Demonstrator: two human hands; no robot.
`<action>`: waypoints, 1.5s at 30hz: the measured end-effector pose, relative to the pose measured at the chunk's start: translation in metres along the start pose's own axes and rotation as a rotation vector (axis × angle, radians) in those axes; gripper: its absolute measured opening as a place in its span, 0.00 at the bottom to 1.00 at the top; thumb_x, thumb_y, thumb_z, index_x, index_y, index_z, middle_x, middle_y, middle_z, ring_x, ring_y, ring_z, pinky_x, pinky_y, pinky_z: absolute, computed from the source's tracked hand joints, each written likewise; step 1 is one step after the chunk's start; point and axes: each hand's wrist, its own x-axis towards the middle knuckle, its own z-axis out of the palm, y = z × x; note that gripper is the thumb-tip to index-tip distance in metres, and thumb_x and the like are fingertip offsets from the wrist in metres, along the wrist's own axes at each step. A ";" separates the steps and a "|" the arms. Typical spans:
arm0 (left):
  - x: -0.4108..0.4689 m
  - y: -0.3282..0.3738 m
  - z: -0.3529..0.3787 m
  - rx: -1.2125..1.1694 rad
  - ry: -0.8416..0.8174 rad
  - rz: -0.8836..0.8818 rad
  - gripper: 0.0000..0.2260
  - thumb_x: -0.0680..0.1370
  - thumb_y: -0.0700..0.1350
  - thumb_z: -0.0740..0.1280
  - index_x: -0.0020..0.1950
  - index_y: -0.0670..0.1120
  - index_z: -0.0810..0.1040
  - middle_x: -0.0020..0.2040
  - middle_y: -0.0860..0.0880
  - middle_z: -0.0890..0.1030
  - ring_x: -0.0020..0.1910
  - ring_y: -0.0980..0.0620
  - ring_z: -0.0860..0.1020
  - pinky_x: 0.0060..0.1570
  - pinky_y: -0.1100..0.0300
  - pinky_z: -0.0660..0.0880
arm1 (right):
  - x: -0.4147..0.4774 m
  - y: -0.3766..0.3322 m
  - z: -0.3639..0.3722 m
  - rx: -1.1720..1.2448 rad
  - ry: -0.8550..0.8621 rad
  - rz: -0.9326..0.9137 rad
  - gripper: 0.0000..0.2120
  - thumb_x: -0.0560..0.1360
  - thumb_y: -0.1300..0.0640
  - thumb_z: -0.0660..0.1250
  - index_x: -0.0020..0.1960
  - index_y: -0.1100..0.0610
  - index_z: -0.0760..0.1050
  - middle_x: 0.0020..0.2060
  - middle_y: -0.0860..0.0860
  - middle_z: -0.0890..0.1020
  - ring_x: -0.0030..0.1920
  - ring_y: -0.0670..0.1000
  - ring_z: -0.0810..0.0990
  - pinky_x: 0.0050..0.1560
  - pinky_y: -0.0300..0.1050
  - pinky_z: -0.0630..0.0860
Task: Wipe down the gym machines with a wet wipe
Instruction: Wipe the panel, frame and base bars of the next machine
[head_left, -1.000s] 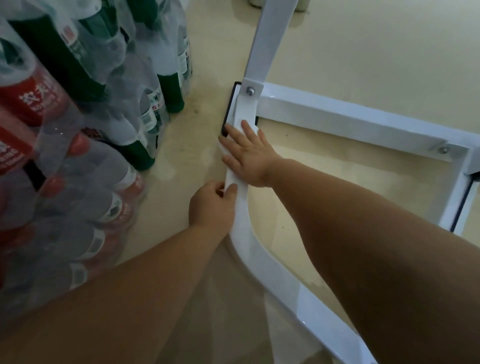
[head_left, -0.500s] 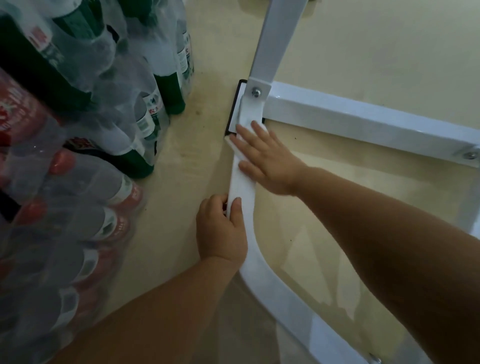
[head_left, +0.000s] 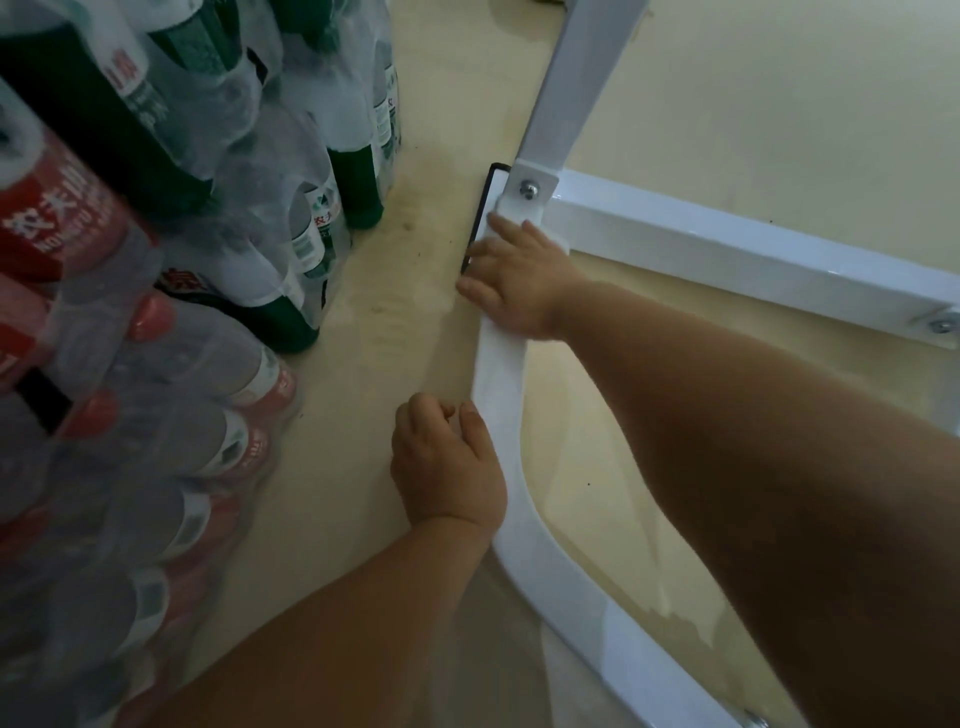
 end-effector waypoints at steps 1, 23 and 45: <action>0.000 0.000 -0.001 0.011 -0.003 0.003 0.17 0.77 0.58 0.53 0.47 0.45 0.70 0.47 0.46 0.74 0.45 0.43 0.74 0.45 0.44 0.74 | 0.007 -0.001 -0.002 0.027 -0.016 0.071 0.27 0.84 0.38 0.46 0.73 0.49 0.73 0.79 0.49 0.64 0.82 0.55 0.44 0.80 0.59 0.41; -0.004 0.009 -0.019 0.120 -0.156 -0.141 0.11 0.81 0.49 0.60 0.54 0.43 0.73 0.59 0.38 0.77 0.58 0.37 0.75 0.58 0.46 0.72 | -0.242 -0.137 0.081 0.323 -0.034 0.121 0.35 0.84 0.42 0.52 0.83 0.49 0.37 0.81 0.46 0.35 0.80 0.56 0.32 0.79 0.52 0.37; -0.104 0.027 -0.062 0.973 -0.833 1.134 0.32 0.74 0.64 0.54 0.68 0.45 0.77 0.62 0.42 0.78 0.60 0.39 0.75 0.59 0.40 0.72 | -0.393 -0.157 0.129 0.295 -0.047 0.546 0.40 0.83 0.37 0.50 0.81 0.54 0.32 0.81 0.54 0.34 0.80 0.55 0.31 0.81 0.56 0.39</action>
